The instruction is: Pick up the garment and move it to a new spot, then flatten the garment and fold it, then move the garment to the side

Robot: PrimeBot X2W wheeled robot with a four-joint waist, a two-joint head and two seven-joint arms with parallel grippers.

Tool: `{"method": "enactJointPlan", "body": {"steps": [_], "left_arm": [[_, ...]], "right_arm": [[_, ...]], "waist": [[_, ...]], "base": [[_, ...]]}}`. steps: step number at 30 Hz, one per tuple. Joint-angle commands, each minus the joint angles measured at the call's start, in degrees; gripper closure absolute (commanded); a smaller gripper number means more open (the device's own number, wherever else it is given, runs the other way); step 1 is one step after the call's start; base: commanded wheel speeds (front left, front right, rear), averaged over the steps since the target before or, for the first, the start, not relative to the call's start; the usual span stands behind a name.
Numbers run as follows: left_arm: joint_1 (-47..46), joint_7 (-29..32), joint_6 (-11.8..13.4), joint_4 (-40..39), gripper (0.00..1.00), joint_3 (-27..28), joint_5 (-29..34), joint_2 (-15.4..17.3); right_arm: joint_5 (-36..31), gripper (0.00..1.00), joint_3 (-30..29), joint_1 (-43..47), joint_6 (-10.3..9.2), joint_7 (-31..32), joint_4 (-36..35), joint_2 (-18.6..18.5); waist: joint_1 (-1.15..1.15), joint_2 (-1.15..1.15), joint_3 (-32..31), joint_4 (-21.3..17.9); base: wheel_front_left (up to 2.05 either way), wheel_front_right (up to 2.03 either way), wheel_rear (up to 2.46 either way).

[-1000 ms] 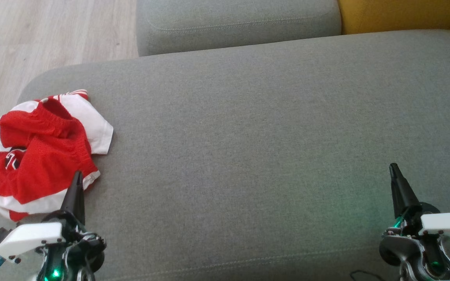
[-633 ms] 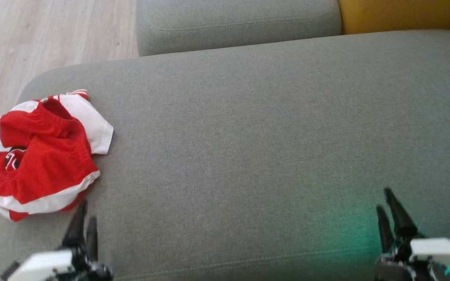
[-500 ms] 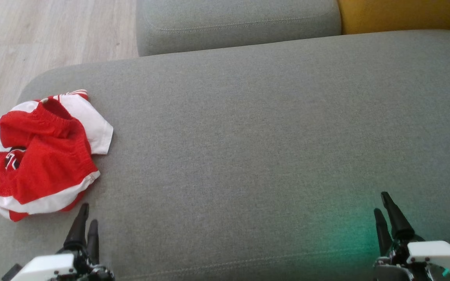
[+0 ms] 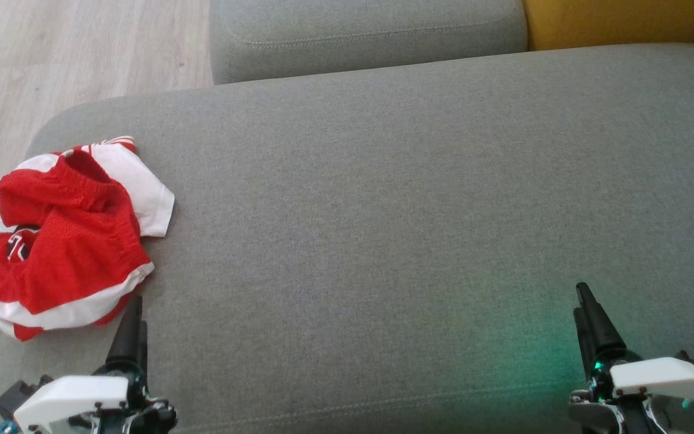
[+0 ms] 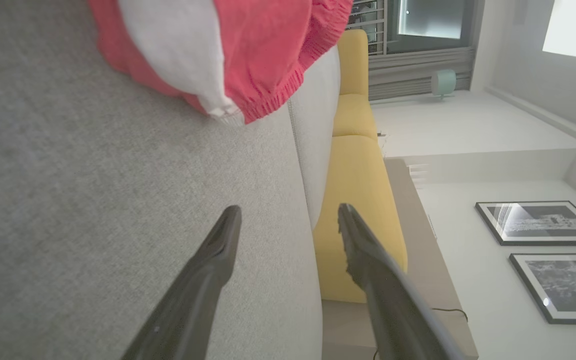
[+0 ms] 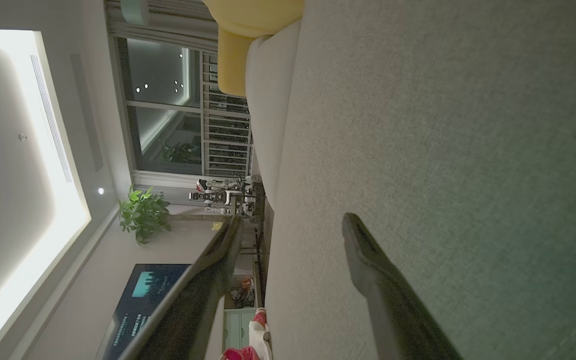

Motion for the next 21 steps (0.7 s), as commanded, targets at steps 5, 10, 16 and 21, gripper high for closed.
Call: {"method": "enactJointPlan", "body": {"steps": [5,10,16,21], "left_arm": [[-2.92,-1.32,1.16,-4.56,0.0,-0.54,6.13,0.55],[-3.09,-2.16,2.41,-6.15,0.0,-1.72,11.8,0.72],[-3.0,-3.17,4.4,-6.77,0.0,-3.68,16.64,1.29],[-3.08,-4.01,5.59,-7.16,0.0,-4.49,19.72,1.51]], "right_arm": [[-5.78,0.0,1.06,-3.19,0.0,-1.23,-3.24,-0.38],[-10.16,0.0,1.63,-3.5,0.0,-2.08,-4.47,-0.41],[-14.62,0.0,2.53,-3.56,0.0,-3.09,-5.86,-0.44],[-18.73,0.0,3.73,-3.71,0.0,-3.94,-7.02,-0.48]], "waist": [[0.0,0.0,0.11,0.11],[0.0,0.0,0.17,0.22],[0.0,0.0,0.19,0.39],[0.0,0.0,0.11,0.49]], "base": [[0.0,0.0,0.0],[0.0,0.0,0.0],[0.0,0.0,0.0],[0.0,0.0,0.0]]}}
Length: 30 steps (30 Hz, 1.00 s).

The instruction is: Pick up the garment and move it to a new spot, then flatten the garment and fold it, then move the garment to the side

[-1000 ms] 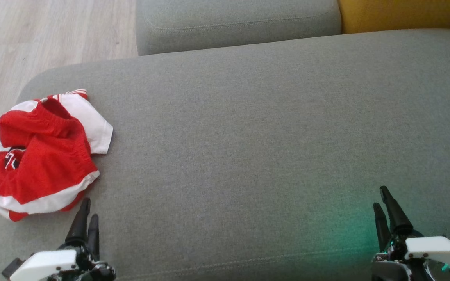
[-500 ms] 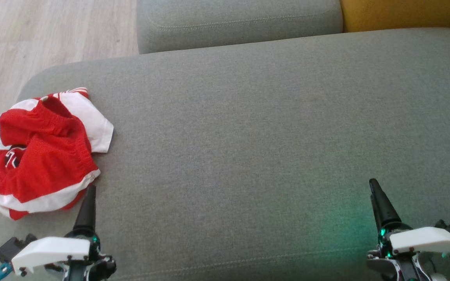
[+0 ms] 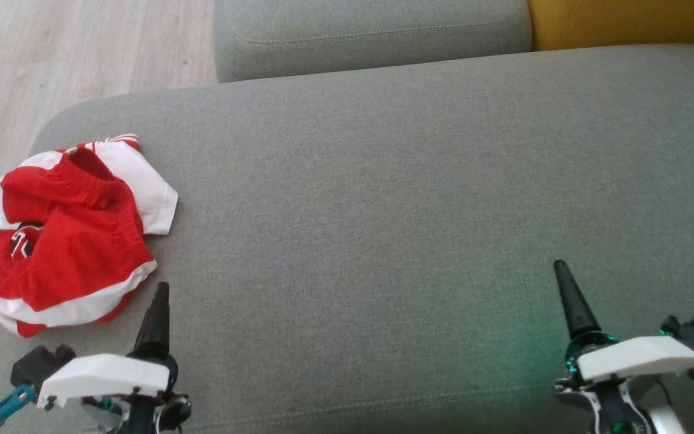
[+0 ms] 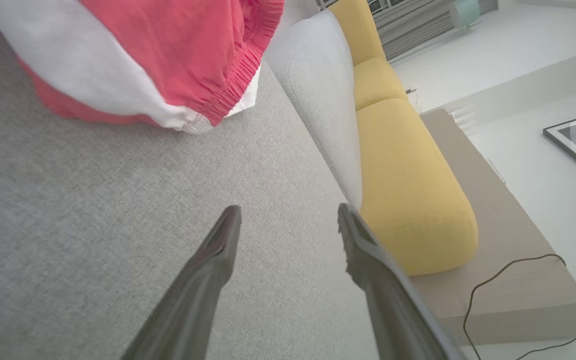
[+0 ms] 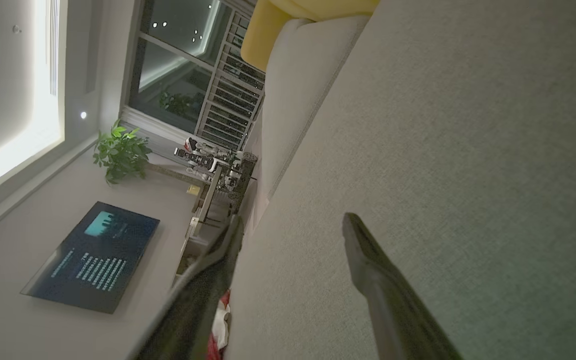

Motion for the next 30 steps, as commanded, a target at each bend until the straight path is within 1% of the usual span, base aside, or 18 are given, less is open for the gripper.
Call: {"method": "enactJointPlan", "body": {"steps": [1,8,14,15,30], "left_arm": [[-2.89,-0.86,0.69,-2.71,0.0,-0.11,2.63,1.17],[-3.07,-2.02,2.17,-4.39,0.0,-1.43,7.71,1.65],[-3.09,-2.86,3.42,-5.51,0.0,-2.83,11.85,2.33],[-3.1,-3.2,4.01,-5.96,0.0,-3.45,13.47,2.62],[-3.2,-5.71,9.1,-9.57,0.0,-7.9,24.82,5.08]], "right_arm": [[-3.4,0.0,1.45,-2.76,0.0,-0.8,-2.61,-0.45],[-9.39,0.0,3.35,-3.02,0.0,-1.98,-3.24,-0.49],[-12.39,0.0,3.94,-3.07,0.0,-2.82,-3.65,-0.53],[-13.81,0.0,4.19,-3.12,0.0,-3.16,-3.82,-0.54],[-24.58,0.0,6.96,-3.57,-0.01,-5.7,-5.21,-0.63]], "waist": [[0.0,0.0,-0.04,0.04],[0.0,0.0,-0.26,0.17],[0.0,0.0,-0.45,0.19],[0.0,0.0,-0.55,0.18],[0.0,0.0,-1.21,0.55]], "base": [[0.0,0.0,0.0],[0.0,0.0,0.0],[0.0,0.0,0.0],[0.0,0.0,0.0],[0.0,0.0,0.0]]}}
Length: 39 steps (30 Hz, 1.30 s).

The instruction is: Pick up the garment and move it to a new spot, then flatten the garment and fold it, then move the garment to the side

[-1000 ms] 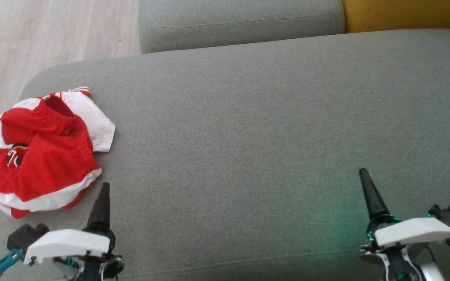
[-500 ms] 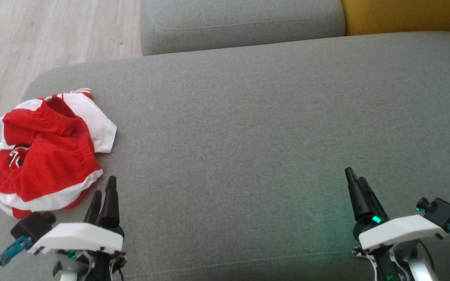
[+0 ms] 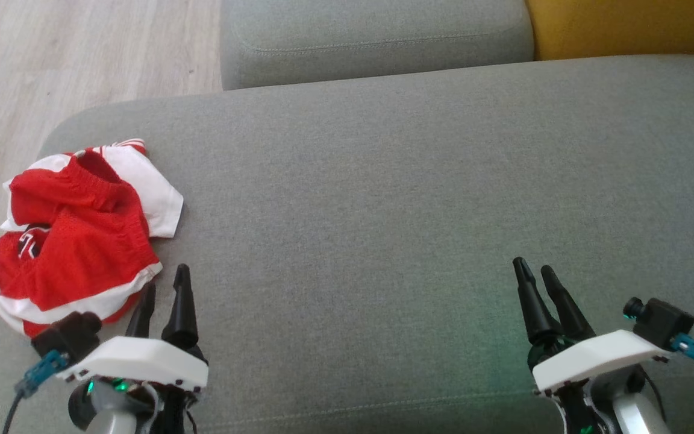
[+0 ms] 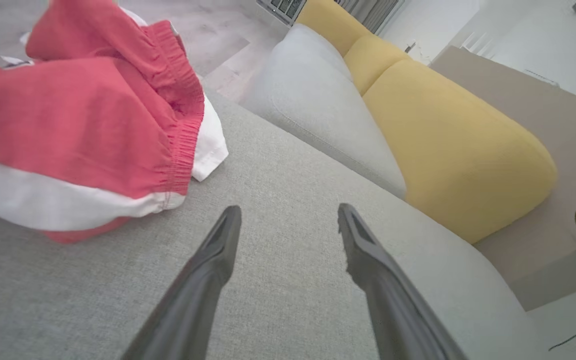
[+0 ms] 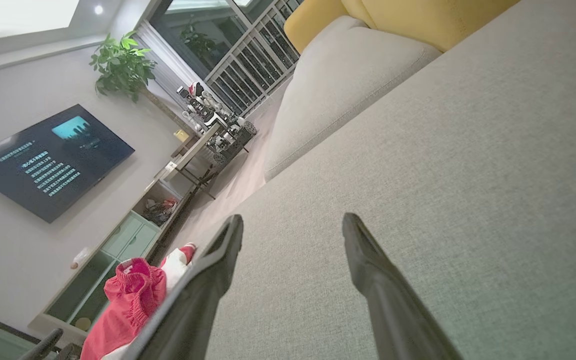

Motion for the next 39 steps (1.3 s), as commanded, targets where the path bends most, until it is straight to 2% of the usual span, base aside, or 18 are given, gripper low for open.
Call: {"method": "enactJointPlan", "body": {"steps": [1,6,29,39], "left_arm": [[-3.13,-0.75,0.51,-2.73,0.0,0.65,1.89,1.19],[-3.06,-1.58,1.75,-3.53,0.0,-0.7,4.62,1.8],[-3.11,-5.27,4.31,-4.07,0.0,-2.9,19.54,2.91],[-2.54,-6.94,5.05,-4.64,0.0,-1.99,25.1,1.58]], "right_arm": [[-1.77,0.0,1.1,-3.44,-0.01,-0.83,-2.42,-0.55],[-5.09,0.0,1.63,-3.67,-0.01,-1.67,-2.3,-0.58],[-19.23,0.0,3.06,-4.95,-0.01,-5.39,0.46,-0.72],[-25.26,0.0,2.68,-5.36,-0.01,-7.08,0.45,-0.79]], "waist": [[0.0,0.0,-0.05,0.07],[0.0,0.0,-0.32,0.36],[0.0,0.0,-0.19,1.21],[0.0,0.0,0.21,1.5]], "base": [[0.0,0.0,0.0],[0.0,0.0,0.0],[0.0,0.0,0.0],[0.0,0.0,0.0]]}}
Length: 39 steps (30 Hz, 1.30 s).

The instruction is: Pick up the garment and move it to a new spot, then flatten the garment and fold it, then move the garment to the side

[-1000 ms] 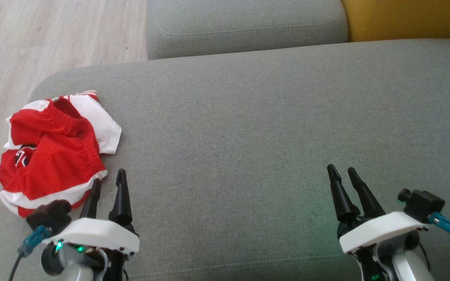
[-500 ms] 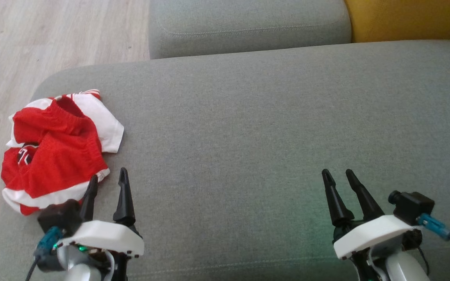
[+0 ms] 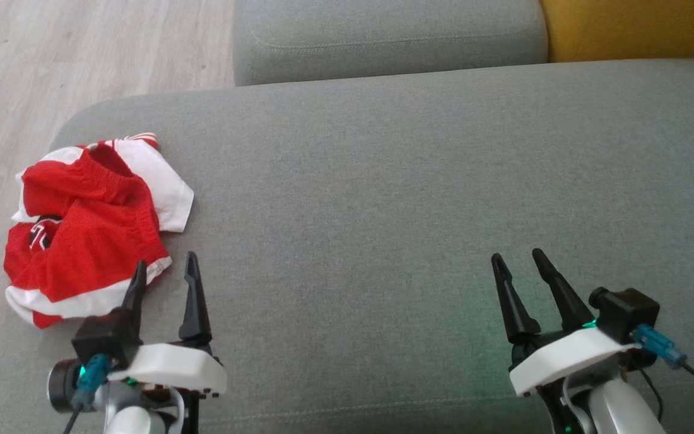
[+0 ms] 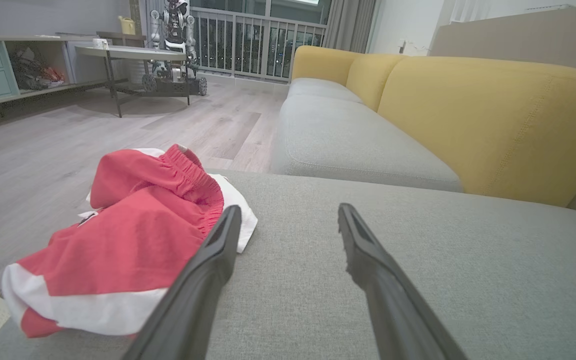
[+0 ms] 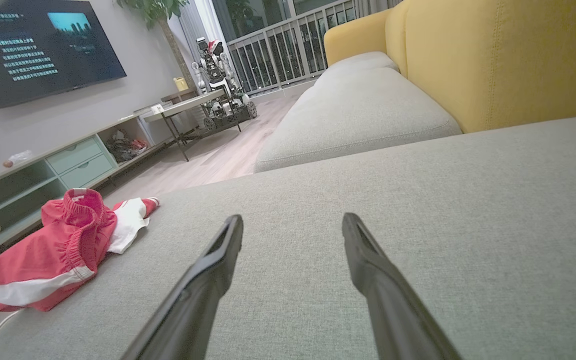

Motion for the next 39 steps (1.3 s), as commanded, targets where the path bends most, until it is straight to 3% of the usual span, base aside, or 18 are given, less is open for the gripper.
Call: {"method": "enactJointPlan", "body": {"steps": [1,17,32,39], "left_arm": [[-2.42,-0.95,-0.28,-2.3,0.0,1.53,1.61,0.11],[-1.88,-3.58,-2.67,-1.21,0.0,3.67,12.57,-2.09],[-1.83,-3.58,-4.56,0.8,0.0,5.48,12.64,-3.58],[-2.02,-3.58,-4.59,1.16,0.0,6.65,11.65,-4.14]], "right_arm": [[-1.76,0.0,1.05,-2.92,-0.01,-0.86,-1.74,-0.62],[-12.28,0.0,1.93,-3.44,-0.01,-3.51,-2.2,-0.72],[-12.47,0.0,1.42,-3.26,-0.01,-3.51,-2.09,-0.72],[-12.69,0.0,2.07,-2.61,-0.01,-3.51,-2.37,-0.72]], "waist": [[0.0,0.0,0.01,0.03],[0.0,0.0,0.26,0.62],[0.0,0.0,0.46,1.4],[0.0,0.0,0.21,4.7]], "base": [[0.0,0.0,0.0],[0.0,0.0,0.0],[0.0,0.0,0.0],[0.0,0.0,0.0]]}}
